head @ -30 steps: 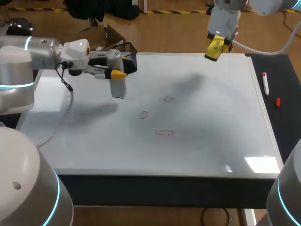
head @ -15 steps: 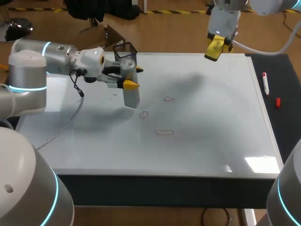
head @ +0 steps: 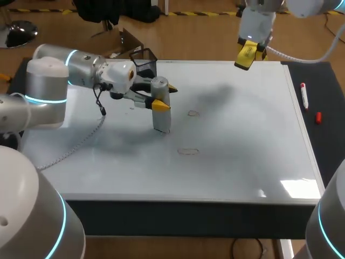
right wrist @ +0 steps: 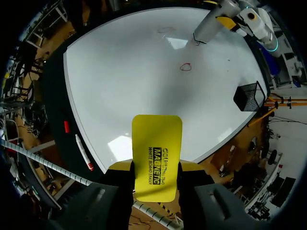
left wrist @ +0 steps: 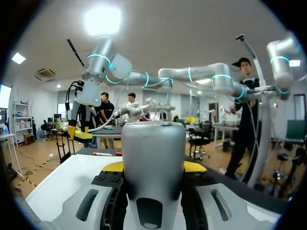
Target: Pick up the inspection probe, press it on each red-marked spot on the whiteboard one by one, put down the probe, pick up the eraser, and wipe off all the red marks.
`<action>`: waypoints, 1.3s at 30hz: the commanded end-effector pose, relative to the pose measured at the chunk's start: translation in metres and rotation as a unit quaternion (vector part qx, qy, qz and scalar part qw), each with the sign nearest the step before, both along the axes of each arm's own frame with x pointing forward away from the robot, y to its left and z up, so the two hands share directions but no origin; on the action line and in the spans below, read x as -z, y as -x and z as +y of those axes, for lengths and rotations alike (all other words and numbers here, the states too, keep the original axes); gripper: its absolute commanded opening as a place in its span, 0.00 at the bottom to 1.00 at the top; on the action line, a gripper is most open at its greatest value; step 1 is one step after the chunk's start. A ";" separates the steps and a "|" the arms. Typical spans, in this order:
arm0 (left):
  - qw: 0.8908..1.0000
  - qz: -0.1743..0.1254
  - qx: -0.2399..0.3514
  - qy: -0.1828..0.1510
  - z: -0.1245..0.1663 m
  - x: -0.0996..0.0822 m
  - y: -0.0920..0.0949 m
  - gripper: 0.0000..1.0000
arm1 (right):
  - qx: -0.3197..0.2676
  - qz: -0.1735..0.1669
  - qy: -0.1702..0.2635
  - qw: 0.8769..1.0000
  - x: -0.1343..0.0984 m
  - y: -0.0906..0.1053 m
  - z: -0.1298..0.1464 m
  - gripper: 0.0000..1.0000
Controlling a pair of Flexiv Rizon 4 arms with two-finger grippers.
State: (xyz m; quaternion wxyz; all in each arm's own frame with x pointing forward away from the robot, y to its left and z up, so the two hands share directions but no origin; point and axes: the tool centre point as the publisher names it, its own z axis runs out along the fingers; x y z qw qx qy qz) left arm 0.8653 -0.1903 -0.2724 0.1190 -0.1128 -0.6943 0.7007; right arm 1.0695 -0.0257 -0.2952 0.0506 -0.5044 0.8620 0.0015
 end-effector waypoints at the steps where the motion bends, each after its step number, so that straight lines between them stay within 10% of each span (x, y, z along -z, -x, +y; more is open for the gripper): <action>1: 1.000 0.003 0.014 0.001 -0.004 0.006 -0.002 0.00 | -0.001 0.000 0.001 1.000 -0.001 0.000 -0.001 0.00; 39: 0.999 0.013 0.025 -0.015 -0.007 0.018 0.002 0.00 | -0.001 0.000 0.001 1.000 -0.001 0.000 -0.001 0.00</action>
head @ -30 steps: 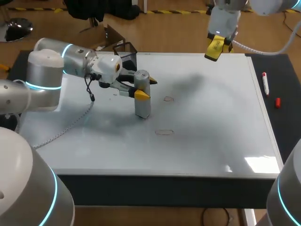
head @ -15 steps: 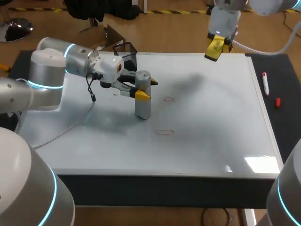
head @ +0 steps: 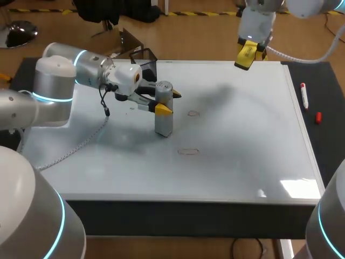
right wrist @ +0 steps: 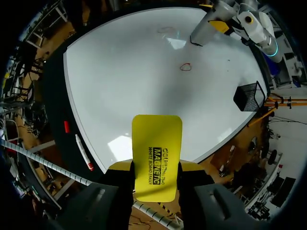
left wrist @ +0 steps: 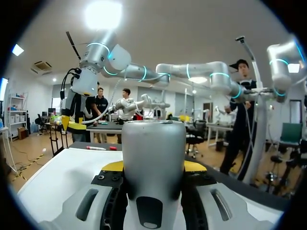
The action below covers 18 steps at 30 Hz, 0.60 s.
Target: Pick up the inspection probe, press it on each red-marked spot on the whiteboard one by one, put down the probe, pick up the eraser, and wipe off all the red marks.
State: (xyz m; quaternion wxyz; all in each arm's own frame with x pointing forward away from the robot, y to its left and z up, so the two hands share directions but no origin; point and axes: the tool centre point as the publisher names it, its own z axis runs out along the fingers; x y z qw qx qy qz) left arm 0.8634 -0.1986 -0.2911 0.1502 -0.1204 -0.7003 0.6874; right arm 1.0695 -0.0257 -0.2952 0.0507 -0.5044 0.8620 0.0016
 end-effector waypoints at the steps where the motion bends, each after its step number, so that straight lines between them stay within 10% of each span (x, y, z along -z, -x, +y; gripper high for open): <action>1: 1.000 -0.004 -0.007 0.005 0.002 -0.005 0.000 0.00 | -0.001 0.000 0.001 1.000 -0.001 0.000 -0.001 0.00; 18: 0.993 -0.034 -0.109 0.017 0.057 -0.048 -0.058 0.00 | -0.001 0.000 0.001 1.000 -0.001 0.000 -0.001 0.00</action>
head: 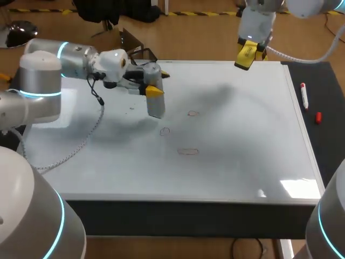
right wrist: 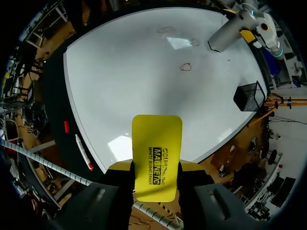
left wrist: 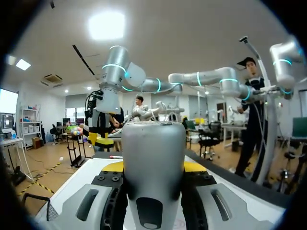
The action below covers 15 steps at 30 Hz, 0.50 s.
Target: Pick up the inspection probe, press it on each red-marked spot on the whiteboard one by one, put down the probe, pick up the eraser, and wipe off all the red marks.
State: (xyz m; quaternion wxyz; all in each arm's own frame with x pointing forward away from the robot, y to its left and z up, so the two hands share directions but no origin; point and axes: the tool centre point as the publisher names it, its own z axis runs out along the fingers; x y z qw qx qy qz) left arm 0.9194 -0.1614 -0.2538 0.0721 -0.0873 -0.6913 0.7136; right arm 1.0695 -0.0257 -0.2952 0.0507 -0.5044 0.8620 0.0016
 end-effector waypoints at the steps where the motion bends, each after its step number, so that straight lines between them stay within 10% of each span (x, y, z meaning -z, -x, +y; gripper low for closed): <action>1: 0.999 -0.007 -0.040 -0.011 0.026 -0.012 -0.008 0.00 | -0.001 0.000 0.001 1.000 -0.001 0.000 -0.001 0.00; 15: 0.984 -0.025 -0.177 -0.021 0.119 -0.017 -0.077 0.00 | -0.001 0.000 0.001 1.000 -0.001 0.000 -0.001 0.00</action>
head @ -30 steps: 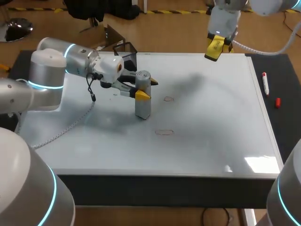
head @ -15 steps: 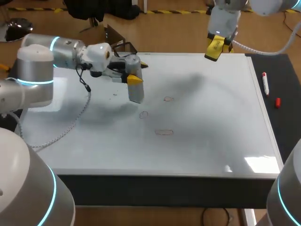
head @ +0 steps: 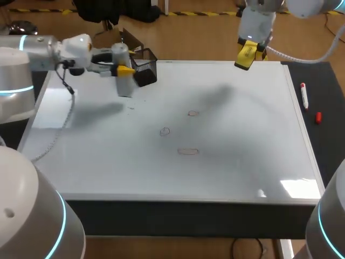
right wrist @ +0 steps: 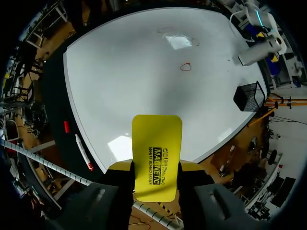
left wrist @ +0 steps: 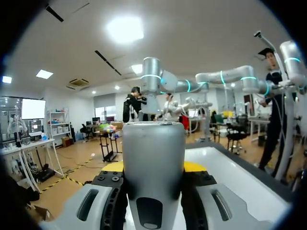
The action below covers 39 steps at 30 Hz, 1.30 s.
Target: Pick up the inspection probe, press it on each red-marked spot on the whiteboard one by one, put down the probe, pick up the eraser, and wipe off all the red marks.
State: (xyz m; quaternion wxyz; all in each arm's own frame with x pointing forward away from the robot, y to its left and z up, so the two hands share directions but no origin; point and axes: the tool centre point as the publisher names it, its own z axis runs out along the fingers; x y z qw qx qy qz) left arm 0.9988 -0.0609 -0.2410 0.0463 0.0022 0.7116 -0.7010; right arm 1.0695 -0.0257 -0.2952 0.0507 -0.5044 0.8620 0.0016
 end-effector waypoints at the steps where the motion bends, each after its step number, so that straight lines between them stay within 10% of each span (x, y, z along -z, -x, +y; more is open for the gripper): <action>1: 0.999 -0.001 -0.043 -0.004 0.026 -0.004 -0.003 0.00 | -0.001 0.000 0.001 1.000 -0.001 0.000 -0.001 0.00; 16: 0.993 -0.007 -0.119 -0.009 0.086 0.000 -0.044 0.00 | -0.001 0.000 0.001 1.000 -0.001 0.000 -0.001 0.00; 39: 0.991 -0.007 -0.131 -0.007 0.094 -0.001 -0.049 0.00 | -0.024 -0.002 0.012 1.000 -0.002 0.004 0.015 0.00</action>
